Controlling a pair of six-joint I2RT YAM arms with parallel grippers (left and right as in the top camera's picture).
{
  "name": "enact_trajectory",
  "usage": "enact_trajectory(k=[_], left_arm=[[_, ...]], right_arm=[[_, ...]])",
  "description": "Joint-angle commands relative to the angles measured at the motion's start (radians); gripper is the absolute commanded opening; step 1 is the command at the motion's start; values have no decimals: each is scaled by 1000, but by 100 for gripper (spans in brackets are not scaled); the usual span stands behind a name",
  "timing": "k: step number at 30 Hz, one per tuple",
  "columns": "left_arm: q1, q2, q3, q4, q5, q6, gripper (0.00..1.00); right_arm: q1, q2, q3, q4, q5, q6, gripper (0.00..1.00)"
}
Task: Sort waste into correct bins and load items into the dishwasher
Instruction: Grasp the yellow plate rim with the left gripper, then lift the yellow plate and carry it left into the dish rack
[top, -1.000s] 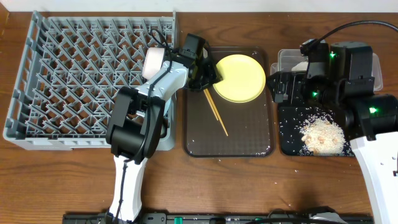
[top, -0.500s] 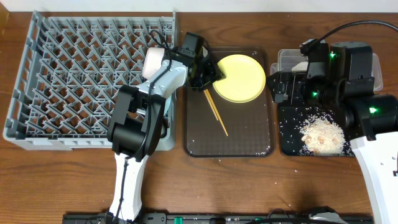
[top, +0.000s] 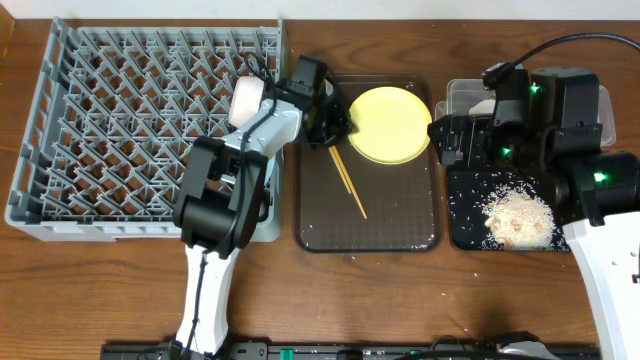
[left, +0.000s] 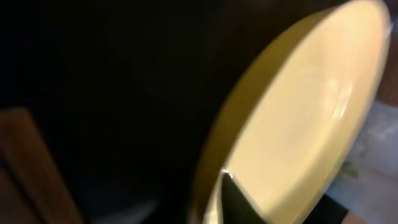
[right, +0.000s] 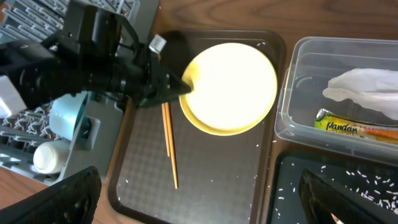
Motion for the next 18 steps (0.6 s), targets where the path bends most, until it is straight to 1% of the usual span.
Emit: enact_trajectory(k=[1, 6, 9, 14, 18], left_arm=[[-12, 108, -63, -28, -74, -13, 8], [-8, 108, -63, -13, -72, -16, 8], [3, 108, -63, 15, -33, -19, 7], [30, 90, -63, 153, 101, -15, 7], [40, 56, -63, 230, 137, -14, 7]], right_arm=[[-1, 0, 6, 0, 3, 10, 99], [-1, 0, 6, 0, 3, 10, 99], [-1, 0, 6, 0, 3, 10, 99], [-1, 0, 6, 0, 3, 10, 99], [-1, 0, 6, 0, 3, 10, 99]])
